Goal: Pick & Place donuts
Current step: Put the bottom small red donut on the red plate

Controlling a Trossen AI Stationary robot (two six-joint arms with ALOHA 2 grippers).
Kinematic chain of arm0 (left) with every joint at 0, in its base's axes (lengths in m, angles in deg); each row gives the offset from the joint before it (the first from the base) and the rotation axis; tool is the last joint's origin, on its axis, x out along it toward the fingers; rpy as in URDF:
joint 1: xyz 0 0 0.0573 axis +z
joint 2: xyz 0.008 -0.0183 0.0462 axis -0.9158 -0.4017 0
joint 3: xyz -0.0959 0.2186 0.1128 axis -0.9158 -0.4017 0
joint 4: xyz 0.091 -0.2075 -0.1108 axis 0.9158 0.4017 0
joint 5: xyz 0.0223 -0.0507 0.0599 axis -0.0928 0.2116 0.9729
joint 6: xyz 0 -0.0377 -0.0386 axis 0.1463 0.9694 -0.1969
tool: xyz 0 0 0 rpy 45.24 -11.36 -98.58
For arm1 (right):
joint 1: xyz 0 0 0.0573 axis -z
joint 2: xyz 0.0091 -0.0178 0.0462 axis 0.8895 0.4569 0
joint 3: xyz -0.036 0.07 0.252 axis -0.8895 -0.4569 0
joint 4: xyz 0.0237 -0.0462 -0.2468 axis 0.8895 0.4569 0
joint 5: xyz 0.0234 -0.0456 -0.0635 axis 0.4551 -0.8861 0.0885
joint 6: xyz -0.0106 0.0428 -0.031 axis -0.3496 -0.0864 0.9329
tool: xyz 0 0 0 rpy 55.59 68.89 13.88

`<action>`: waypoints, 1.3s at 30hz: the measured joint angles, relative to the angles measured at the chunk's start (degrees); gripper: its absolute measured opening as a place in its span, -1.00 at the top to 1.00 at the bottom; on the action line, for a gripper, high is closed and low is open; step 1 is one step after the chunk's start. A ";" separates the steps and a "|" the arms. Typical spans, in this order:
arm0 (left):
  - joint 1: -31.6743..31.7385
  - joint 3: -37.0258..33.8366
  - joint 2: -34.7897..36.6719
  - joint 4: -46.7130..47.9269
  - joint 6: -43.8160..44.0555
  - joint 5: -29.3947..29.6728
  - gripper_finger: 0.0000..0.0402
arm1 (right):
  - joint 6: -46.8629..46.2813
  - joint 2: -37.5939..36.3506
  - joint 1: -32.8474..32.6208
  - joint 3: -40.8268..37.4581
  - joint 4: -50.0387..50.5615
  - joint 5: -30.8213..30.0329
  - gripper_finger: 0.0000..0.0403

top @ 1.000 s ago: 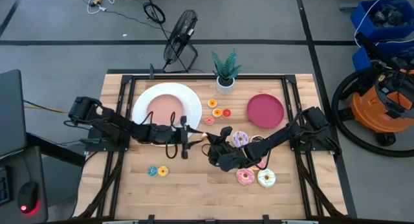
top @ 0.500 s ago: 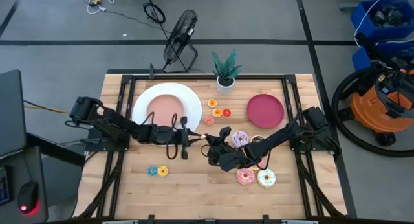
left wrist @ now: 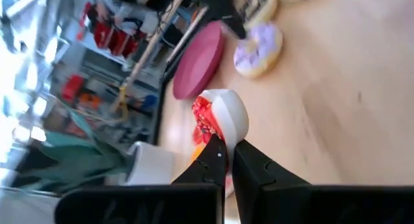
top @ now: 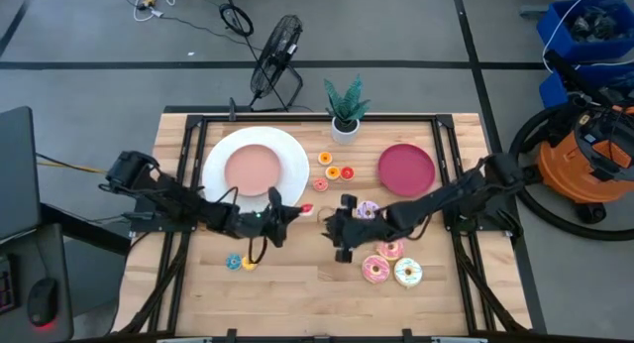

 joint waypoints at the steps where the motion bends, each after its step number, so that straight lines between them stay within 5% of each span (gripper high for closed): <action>1: -0.63 0.00 -0.64 -0.11 -2.33 1.33 0.94 | -2.51 -0.29 0.77 -1.16 -1.67 1.61 0.00; 11: -2.34 2.43 -9.69 -4.94 -17.32 12.03 0.93 | -22.76 -1.15 11.75 -14.16 -31.57 24.48 -0.03; 22: -3.71 9.26 -16.35 -4.96 -22.43 14.04 0.94 | -33.43 -1.15 20.56 -16.70 -33.84 35.40 0.01; 39: -3.85 9.70 -16.53 -5.69 -22.84 13.63 0.93 | -34.88 -0.46 21.20 -16.69 -32.20 34.39 0.31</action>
